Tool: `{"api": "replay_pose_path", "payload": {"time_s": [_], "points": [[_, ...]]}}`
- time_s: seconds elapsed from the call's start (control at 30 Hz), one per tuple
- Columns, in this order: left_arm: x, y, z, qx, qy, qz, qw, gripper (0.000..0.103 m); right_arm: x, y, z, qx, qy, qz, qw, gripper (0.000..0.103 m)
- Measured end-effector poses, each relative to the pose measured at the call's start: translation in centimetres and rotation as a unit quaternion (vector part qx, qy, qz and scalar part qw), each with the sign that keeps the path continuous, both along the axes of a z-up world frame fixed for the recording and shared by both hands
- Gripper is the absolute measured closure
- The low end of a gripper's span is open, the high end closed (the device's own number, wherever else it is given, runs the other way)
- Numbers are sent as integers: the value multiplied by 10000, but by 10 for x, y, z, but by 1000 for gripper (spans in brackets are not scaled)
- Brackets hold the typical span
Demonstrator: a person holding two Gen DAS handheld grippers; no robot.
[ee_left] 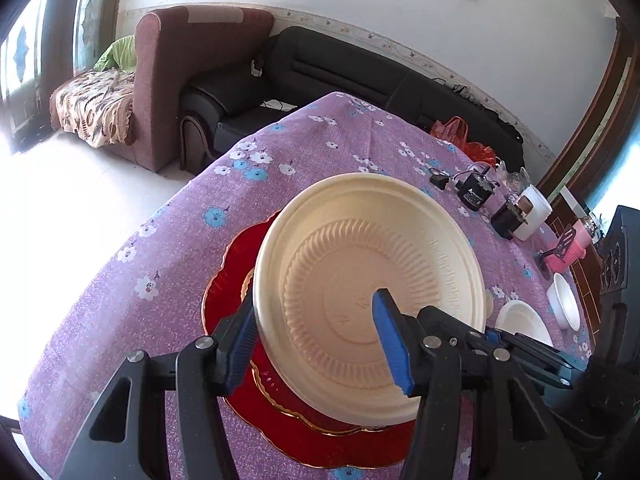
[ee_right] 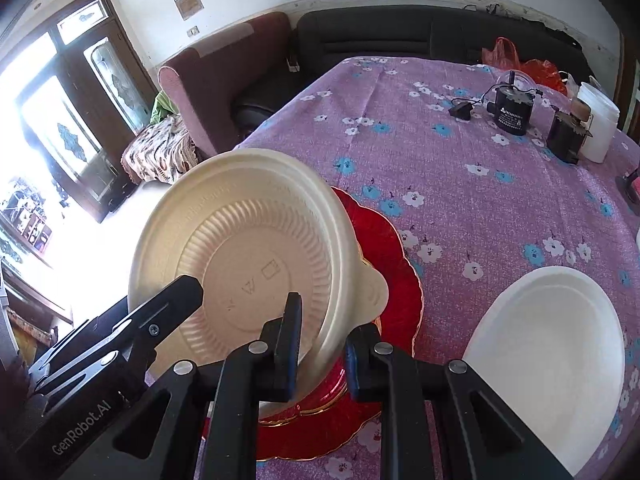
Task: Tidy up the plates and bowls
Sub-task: 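Lift the beige bowl with both grippers and lower it onto the red plates, then open both grippers and withdraw from the beige bowl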
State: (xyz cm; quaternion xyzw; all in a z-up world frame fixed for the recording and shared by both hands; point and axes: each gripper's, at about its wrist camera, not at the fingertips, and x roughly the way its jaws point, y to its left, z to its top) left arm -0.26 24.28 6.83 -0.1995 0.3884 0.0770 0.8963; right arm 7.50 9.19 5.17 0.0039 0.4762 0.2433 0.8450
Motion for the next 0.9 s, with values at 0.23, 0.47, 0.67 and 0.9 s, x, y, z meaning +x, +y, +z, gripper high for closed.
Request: {"api": "replay_pose_path", "payload": {"time_s": [0.23, 0.47, 0.67, 0.9], "points": [[9, 3, -13, 26, 165, 21, 9999, 48, 6, 7, -10, -152, 53, -12, 9999, 82], [10, 3, -14, 33, 161, 50, 9999, 47, 8, 9, -17, -135, 127, -33, 9998, 82], [11, 1, -13, 31, 147, 43, 9999, 45, 9, 8, -20, -106, 134, -81, 9998, 82], [2, 2, 0, -47, -17, 58, 10000, 34, 9, 3, -17, 94, 61, -209, 9997, 73]]}}
